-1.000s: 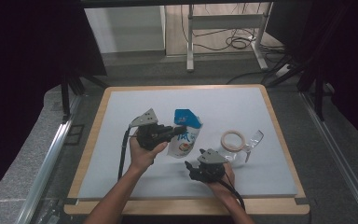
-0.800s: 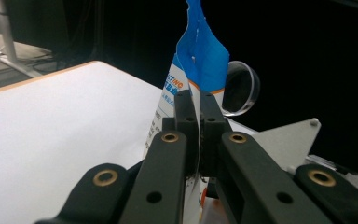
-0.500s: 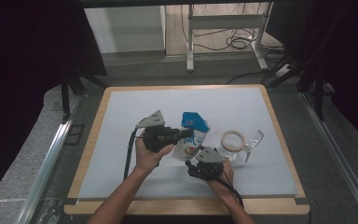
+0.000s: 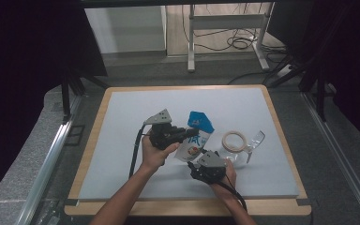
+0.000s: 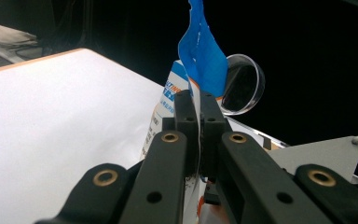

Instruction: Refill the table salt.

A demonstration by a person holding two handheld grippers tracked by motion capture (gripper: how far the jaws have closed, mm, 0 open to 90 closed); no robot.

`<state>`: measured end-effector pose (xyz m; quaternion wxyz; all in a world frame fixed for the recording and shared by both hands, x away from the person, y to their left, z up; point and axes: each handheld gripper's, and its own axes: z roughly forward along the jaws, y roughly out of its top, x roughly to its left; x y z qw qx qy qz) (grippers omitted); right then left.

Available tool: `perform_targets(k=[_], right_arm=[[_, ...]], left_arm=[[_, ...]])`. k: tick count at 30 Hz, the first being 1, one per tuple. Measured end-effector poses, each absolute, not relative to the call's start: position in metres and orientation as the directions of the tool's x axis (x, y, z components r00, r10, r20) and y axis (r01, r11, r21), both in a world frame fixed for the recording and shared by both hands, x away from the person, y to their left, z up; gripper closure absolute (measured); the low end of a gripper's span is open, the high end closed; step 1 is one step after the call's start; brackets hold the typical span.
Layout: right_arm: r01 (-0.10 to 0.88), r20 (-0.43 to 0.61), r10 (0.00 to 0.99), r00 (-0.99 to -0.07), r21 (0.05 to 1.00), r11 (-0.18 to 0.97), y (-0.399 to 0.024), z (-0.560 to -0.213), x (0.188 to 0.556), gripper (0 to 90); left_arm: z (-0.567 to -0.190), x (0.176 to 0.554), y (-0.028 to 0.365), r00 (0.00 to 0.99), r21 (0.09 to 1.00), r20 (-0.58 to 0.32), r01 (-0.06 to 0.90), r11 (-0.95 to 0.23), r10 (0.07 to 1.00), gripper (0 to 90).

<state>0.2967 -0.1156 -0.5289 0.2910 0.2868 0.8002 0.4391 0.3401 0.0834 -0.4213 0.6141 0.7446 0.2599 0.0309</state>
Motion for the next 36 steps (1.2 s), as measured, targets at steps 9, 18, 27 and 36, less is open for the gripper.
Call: perform_targets(k=[9, 18, 27, 36], right_arm=[[0.189, -0.231, 0.726, -0.647, 0.875, 0.447, -0.117, -0.529, 0.298, 33.6], [0.163, -0.249, 0.721, -0.646, 0.879, 0.449, -0.121, -0.528, 0.294, 40.5], [0.189, -0.207, 0.713, -0.670, 0.882, 0.432, -0.124, -0.529, 0.294, 43.6], [0.196, -0.184, 0.708, -0.682, 0.886, 0.419, -0.123, -0.529, 0.291, 44.3]], left_arm=[[-0.412, 0.328, 0.080, 0.881, 0.941, -0.250, 0.318, -0.112, 0.403, 90.0], [-0.414, 0.336, 0.077, 0.876, 0.936, -0.257, 0.331, -0.121, 0.408, 90.0], [-0.416, 0.342, 0.074, 0.871, 0.929, -0.277, 0.351, -0.118, 0.407, 90.0], [-0.416, 0.347, 0.068, 0.867, 0.926, -0.278, 0.356, -0.124, 0.413, 90.0]])
